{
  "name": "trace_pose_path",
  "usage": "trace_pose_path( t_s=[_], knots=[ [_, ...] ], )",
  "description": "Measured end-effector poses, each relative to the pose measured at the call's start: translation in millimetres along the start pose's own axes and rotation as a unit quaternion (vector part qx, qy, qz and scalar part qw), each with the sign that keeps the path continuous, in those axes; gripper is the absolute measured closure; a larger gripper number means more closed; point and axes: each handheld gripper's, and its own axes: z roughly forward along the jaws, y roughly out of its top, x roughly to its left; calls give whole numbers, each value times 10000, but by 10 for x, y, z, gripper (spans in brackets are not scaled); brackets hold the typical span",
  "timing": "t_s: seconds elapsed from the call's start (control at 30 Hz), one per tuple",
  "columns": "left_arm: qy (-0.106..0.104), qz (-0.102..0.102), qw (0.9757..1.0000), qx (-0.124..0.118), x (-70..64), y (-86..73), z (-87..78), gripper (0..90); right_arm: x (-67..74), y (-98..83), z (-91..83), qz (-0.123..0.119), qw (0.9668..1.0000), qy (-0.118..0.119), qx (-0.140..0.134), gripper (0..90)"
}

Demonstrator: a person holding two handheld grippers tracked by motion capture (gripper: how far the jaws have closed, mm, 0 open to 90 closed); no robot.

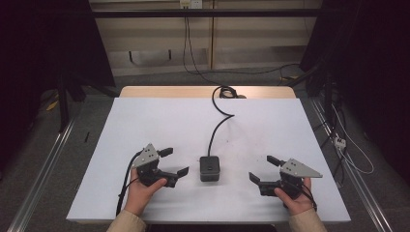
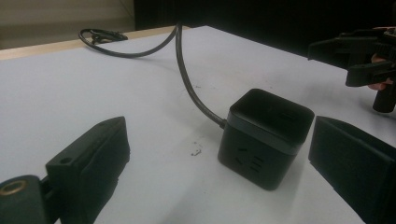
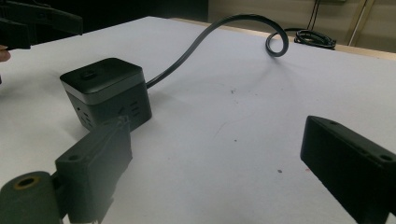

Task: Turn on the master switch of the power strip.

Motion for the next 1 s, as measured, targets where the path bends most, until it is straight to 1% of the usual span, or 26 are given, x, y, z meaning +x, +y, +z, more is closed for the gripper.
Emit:
trace_pose_path(
  t_s=[0.17, 0.2, 0.23, 0.3, 0.47, 0.73, 0.83, 0.87, 0.93, 1.0],
  knots=[
    [-20, -10, 10000, -11, -19, 24, 34, 59, -3, 0, 0, -4, 10000, -6, -4, 89],
    [-59, -21, 10000, -19, -19, 26, 42, 61, -2, 1, -1, -8, 10000, -2, -2, 88],
    [-28, -14, 10000, -7, -23, 31, 48, 62, -1, 1, -1, -12, 10000, -1, -2, 89],
    [-36, -6, 10000, 3, -26, 37, 60, 65, 0, 2, -1, -14, 10000, -1, -3, 89],
    [-78, 14, 10000, -7, -40, 56, 90, 91, -1, 2, -1, -13, 10000, 1, -3, 88],
    [-175, 9, 9998, 54, -60, 87, 158, 154, -3, 3, -2, -17, 10000, 2, -7, 89],
    [-206, 15, 9998, 72, -66, 96, 177, 159, -4, 3, -2, -15, 10000, 3, -6, 89],
    [-219, 22, 9997, 80, -68, 100, 183, 169, -3, 3, -2, -14, 10000, 5, -8, 90],
    [-261, 26, 9996, 93, -71, 109, 195, 218, -2, 4, -2, -19, 10000, 5, -8, 90],
    [-272, 23, 9996, 100, -75, 118, 205, 229, -1, 4, -1, -19, 10000, 7, -6, 90]
  ],
)
